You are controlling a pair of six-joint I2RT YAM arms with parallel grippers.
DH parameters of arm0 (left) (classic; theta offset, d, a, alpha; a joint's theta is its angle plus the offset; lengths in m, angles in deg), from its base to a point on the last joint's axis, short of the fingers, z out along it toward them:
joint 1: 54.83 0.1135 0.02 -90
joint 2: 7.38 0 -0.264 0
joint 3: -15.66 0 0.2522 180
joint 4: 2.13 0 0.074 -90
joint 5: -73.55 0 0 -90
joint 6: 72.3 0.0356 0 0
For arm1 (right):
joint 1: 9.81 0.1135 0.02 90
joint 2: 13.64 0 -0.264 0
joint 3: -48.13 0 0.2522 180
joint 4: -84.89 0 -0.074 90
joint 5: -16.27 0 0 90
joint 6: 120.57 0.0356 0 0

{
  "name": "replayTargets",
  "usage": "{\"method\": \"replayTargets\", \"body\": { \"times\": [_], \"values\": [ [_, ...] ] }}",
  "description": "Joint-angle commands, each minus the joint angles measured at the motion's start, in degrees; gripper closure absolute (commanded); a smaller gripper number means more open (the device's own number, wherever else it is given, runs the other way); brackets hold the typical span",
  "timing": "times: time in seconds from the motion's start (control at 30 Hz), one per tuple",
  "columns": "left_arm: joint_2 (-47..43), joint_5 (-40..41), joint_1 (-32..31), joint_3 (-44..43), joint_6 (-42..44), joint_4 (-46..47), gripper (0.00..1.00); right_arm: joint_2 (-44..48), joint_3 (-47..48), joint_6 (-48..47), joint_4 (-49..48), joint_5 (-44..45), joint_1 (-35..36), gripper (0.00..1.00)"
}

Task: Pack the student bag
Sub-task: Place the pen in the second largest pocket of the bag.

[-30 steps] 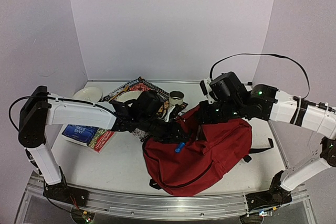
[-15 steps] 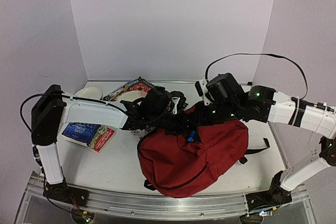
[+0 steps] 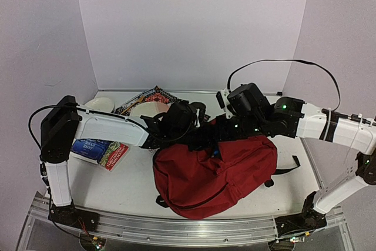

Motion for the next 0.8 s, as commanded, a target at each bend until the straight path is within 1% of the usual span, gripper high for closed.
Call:
{"method": "replayTargets", "body": {
  "times": [0.0,0.03,0.1,0.13,0.27,0.5,0.77],
  "values": [
    [0.80,3.29,0.44,-1.52,-3.67,7.04,0.77,0.11,2.93,-0.82,-4.17,-1.54,1.50,1.00],
    [0.92,3.03,0.41,-1.39,-3.66,7.12,0.74,0.18,2.83,-0.90,-4.17,-1.30,1.50,1.00],
    [0.60,2.94,0.25,-0.79,-3.18,7.15,0.63,0.34,2.46,-1.01,-4.17,-0.59,1.47,1.00],
    [0.28,3.11,0.22,-0.31,-2.79,7.15,0.60,0.36,2.18,-1.08,-4.17,-0.29,1.47,1.00],
    [-1.30,3.55,0.07,1.41,-1.40,7.15,0.50,0.29,1.54,-1.06,-4.13,0.57,1.46,1.00],
    [-5.89,3.63,0.07,5.51,0.49,7.11,0.48,0.46,0.85,-1.50,-3.53,2.52,1.46,1.00],
    [-16.47,6.10,0.11,16.17,3.33,6.66,0.45,0.19,-2.26,-1.26,-2.35,4.77,1.46,1.00]
  ]
}}
